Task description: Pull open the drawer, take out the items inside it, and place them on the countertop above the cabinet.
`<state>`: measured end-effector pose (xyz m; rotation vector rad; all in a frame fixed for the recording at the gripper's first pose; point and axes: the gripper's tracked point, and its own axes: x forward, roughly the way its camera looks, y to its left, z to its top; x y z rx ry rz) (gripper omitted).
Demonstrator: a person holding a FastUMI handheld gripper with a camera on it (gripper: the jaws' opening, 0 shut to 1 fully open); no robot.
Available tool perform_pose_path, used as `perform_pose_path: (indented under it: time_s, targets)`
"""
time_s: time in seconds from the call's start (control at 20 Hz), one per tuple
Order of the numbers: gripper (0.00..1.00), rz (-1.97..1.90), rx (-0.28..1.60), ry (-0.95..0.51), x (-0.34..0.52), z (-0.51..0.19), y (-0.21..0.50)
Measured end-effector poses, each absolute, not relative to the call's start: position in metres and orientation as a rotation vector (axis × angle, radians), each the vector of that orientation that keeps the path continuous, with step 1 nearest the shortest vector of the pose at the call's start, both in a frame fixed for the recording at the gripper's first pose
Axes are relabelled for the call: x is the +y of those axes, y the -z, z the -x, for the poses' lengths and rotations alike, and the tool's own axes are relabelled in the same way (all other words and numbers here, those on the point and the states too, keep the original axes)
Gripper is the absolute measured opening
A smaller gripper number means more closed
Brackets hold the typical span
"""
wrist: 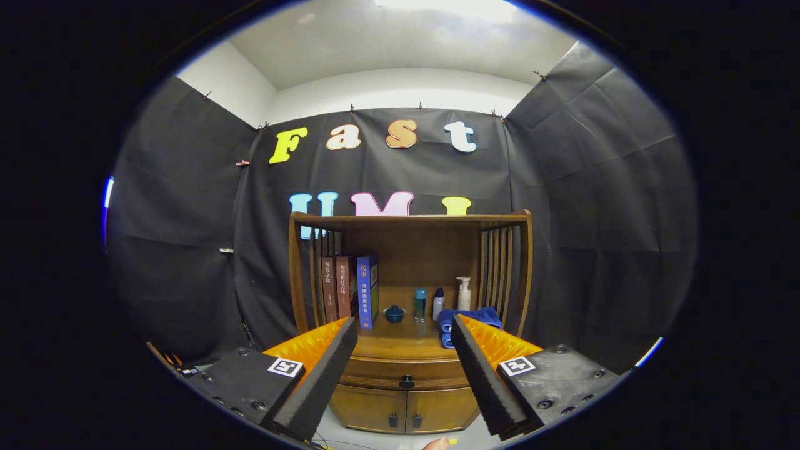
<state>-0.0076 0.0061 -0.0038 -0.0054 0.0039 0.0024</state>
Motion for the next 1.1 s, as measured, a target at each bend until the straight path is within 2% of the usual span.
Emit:
perform_pose_path:
  time_s: [0.2,0.45,1.1]
  targets:
    - [0.98,0.016,-0.025,-0.007,0.005,-0.017,0.014]
    - [0.98,0.061,-0.004,-0.021,-0.003,-0.057,0.061]
    - [0.99,0.049,0.255,-0.039,-0.017,-0.12,0.246]
